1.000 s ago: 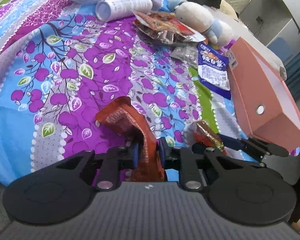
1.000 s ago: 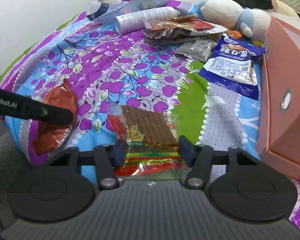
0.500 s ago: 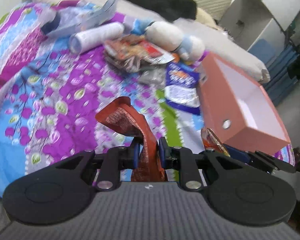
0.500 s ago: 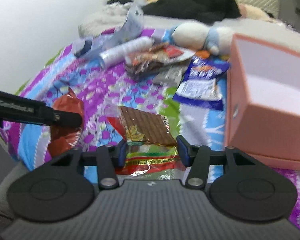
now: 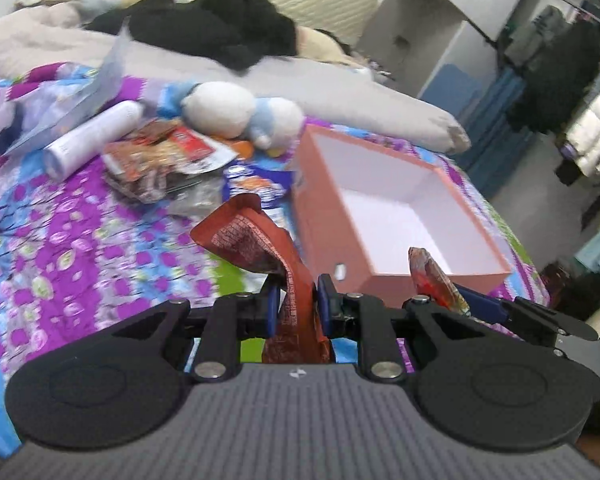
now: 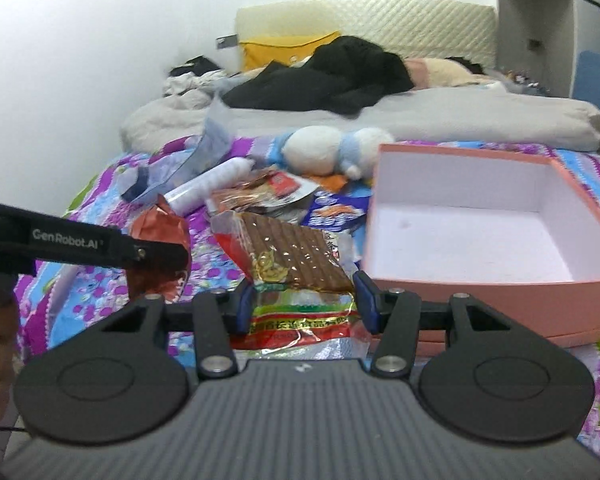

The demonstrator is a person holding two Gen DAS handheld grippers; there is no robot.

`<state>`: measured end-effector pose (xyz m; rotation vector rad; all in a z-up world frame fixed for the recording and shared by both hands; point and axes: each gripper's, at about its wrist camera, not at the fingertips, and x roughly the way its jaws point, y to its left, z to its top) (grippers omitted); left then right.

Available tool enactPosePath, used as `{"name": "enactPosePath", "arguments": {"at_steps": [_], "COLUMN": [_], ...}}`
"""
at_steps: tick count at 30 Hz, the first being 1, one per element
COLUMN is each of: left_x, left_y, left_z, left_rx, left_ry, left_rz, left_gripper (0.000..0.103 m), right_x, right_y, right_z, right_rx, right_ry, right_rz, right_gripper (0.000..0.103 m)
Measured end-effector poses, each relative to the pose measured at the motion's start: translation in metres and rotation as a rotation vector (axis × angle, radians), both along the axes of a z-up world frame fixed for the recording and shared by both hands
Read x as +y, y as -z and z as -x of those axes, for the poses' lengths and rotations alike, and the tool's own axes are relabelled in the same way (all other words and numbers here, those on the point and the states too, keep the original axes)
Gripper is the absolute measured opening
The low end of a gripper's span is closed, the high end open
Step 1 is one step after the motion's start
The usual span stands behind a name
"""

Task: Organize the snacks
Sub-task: 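Carry both held packets up and over to the open pink box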

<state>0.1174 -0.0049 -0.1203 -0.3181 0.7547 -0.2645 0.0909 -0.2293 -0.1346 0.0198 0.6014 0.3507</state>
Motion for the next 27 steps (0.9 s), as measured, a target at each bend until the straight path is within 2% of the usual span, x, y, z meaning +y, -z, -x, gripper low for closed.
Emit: {"name": "enactPosePath", "arguments": {"at_steps": [8, 16, 20, 27], "left_x": [-0.045, -0.085, -0.102, -0.134], "left_y": [-0.013, -0.025, -0.026, -0.028], "left_z": [-0.028, -0.086, -0.125, -0.186], "left_rx": [-0.033, -0.063, -0.041, 0.015], "left_ry": [0.105, 0.173, 0.199, 0.238], "left_rz": [0.007, -0.023, -0.039, -0.052], "left_gripper": [0.023, 0.023, 0.023, 0.023], "right_x": [-0.038, -0.068, -0.080, -0.106], "right_y": [-0.007, -0.019, -0.022, -0.024], "right_z": [-0.007, -0.052, -0.079, -0.126], "right_rx": [-0.032, -0.074, -0.073, -0.011], "right_ry": [0.119, 0.215, 0.249, 0.288], "right_rz": [-0.004, 0.011, 0.038, 0.063], "right_gripper": [0.053, 0.053, 0.053, 0.054]}}
